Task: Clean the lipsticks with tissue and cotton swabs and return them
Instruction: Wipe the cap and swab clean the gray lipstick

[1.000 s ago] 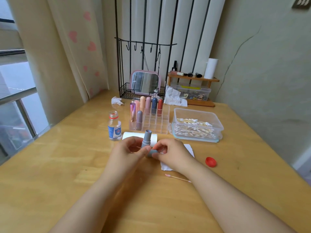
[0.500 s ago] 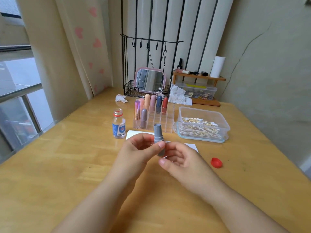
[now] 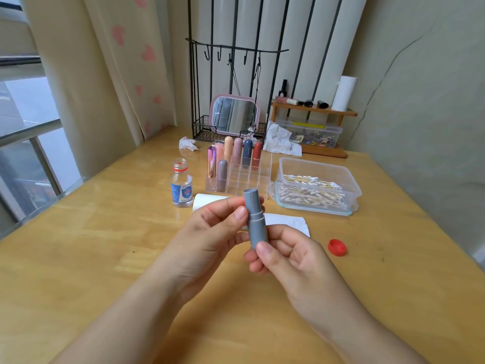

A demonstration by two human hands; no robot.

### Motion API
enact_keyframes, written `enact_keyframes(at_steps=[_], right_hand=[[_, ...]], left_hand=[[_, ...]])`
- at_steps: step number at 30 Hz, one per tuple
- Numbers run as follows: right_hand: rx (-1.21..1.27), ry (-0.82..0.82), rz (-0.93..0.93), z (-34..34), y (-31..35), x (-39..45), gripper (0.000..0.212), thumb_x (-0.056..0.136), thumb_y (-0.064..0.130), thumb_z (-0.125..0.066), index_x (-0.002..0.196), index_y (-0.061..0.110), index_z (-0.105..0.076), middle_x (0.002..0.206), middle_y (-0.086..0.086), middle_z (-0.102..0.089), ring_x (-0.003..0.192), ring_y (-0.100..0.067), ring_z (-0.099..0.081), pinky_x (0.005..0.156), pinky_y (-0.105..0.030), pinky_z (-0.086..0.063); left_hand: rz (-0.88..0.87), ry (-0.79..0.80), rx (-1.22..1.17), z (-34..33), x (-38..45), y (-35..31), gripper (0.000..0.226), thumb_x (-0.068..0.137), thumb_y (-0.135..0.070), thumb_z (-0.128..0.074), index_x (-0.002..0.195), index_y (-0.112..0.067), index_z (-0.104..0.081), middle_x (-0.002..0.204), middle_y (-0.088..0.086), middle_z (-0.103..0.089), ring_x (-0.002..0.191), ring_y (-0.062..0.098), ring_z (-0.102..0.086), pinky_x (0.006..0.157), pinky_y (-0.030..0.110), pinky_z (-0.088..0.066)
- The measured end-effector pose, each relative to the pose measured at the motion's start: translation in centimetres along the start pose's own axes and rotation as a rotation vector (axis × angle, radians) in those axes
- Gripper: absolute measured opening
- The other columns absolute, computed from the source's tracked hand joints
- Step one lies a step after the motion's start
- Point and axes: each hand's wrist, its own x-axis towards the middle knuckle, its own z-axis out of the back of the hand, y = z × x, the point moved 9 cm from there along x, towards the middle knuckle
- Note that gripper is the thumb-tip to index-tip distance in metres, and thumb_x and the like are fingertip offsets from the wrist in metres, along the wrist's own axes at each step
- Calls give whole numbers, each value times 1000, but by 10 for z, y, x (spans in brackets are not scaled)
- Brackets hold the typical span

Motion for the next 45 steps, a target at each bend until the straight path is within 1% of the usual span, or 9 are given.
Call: enact_keyframes(at_steps=[2,11,16,22,26,29,32,38,45], right_hand=[[3,7,1,-1,-1,0,29,79,26,-58,101,8,-63,76,-1,-71,68,-5,-63,68,-15,-48],[35,-35,-13,-2,-4,-2,30,79,29,-56,104,14,-64,74,-1,-69,67,-4,-62,69,-15,-48],[153,-56,-31,-11,-10,-4,29,79,30,-55,100,11,-63,76,1,-69,69,-7,-63,67,-18,-49],[724,102,-172,-37,-20,-6,43,70,30,-82,97,4,-61,71,-4,-56,62,-11,-50,60,-19,-42],[897,266,-210,-49,-14,-9,38,83,27,-71,106,8,-47,71,-3,-52,61,-12,-48,61,-21,-42],[882,326,-216,-52,-11,-11,29,91,27,-61,103,2,-54,71,-2,-52,62,-11,-47,63,-21,-42],[816,255,-163,-44,-11,-8,40,84,33,-68,101,2,-48,69,-2,-53,61,-10,-48,60,-19,-42],[148,-63,19,-5,-3,-4,26,73,52,-61,85,30,-69,70,8,-59,66,-5,-51,67,-19,-44],[321,85,32,-24,1,-8,41,74,61,-66,90,23,-68,70,6,-57,65,-7,-48,62,-16,-42]], left_hand=[[16,8,33,-3,-2,-1,12,81,-20,-70,91,-15,-76,85,4,-67,70,17,-58,67,25,-51],[-1,20,21,-2,-2,-1,15,81,-22,-70,92,-13,-74,90,4,-67,74,15,-59,64,24,-49],[48,46,5,-11,-6,6,21,85,-24,-52,89,-13,-70,88,4,-63,59,17,-48,50,28,-37],[66,181,-71,-20,-10,6,32,75,-39,-74,94,-14,-68,87,0,-67,42,13,-51,43,26,-47],[42,195,-41,-21,-11,2,33,70,-47,-75,89,-20,-70,95,-5,-66,69,20,-47,57,25,-46],[15,205,-49,-23,-12,0,30,72,-46,-74,89,-21,-70,95,-5,-65,88,29,-32,72,28,-40],[9,197,-45,-22,-11,-2,36,73,-46,-73,96,-18,-71,98,0,-67,63,19,-53,59,28,-49],[-80,135,10,-17,-8,-9,46,79,-42,-69,110,-8,-68,102,9,-67,64,23,-51,64,34,-46],[-81,156,0,-18,-9,-10,49,72,-46,-74,105,-10,-69,95,8,-68,63,10,-63,60,32,-48]])
